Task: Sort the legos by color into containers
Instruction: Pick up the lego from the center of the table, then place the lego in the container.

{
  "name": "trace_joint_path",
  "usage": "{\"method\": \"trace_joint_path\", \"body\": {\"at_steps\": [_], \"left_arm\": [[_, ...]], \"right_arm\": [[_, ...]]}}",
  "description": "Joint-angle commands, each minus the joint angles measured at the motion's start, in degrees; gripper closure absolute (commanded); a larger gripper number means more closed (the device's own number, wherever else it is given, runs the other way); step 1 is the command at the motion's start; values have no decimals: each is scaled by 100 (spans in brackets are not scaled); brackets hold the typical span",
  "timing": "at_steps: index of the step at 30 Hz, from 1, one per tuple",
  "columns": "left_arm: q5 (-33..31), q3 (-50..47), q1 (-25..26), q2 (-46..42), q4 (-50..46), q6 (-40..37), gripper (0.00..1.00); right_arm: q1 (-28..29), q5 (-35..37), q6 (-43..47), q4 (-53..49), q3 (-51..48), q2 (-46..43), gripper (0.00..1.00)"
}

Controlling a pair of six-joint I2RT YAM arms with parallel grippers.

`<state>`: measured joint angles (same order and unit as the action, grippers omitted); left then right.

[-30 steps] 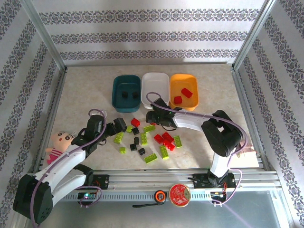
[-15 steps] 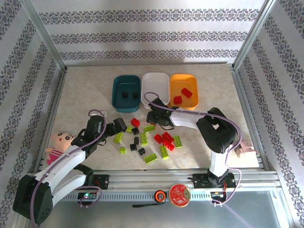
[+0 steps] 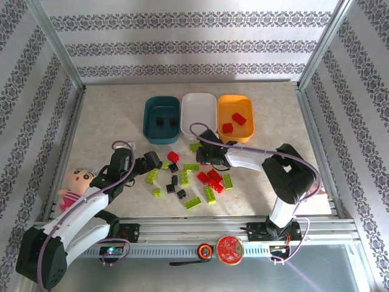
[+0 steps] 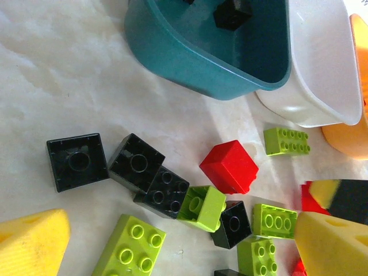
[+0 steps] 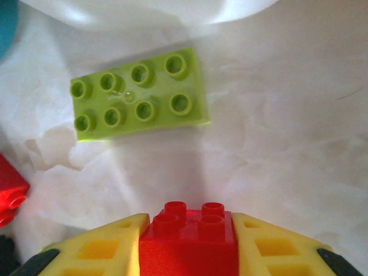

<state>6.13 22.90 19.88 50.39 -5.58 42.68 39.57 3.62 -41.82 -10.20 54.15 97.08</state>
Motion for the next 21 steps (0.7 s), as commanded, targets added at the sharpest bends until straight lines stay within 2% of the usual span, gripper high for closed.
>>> {"method": "trace_joint_path", "body": {"at_steps": [1, 4, 9, 15, 21], "left_arm": [[-161, 187, 43, -64, -161, -127, 1], [-253, 215, 49, -39, -165, -78, 1], [-252, 268, 27, 60, -66, -11, 0], [-208, 362, 23, 179, -179, 28, 0], [-262, 514, 7, 221, -557, -37, 0]], "right_arm": [[-137, -47, 234, -60, -127, -715, 68], [-342, -6, 424, -257, -130, -1285, 69], [-1264, 23, 802, -422, 149, -1737, 70], [-2059, 231, 1242, -422, 937, -892, 70], [-2445, 362, 1450, -437, 1725, 239, 69]]}}
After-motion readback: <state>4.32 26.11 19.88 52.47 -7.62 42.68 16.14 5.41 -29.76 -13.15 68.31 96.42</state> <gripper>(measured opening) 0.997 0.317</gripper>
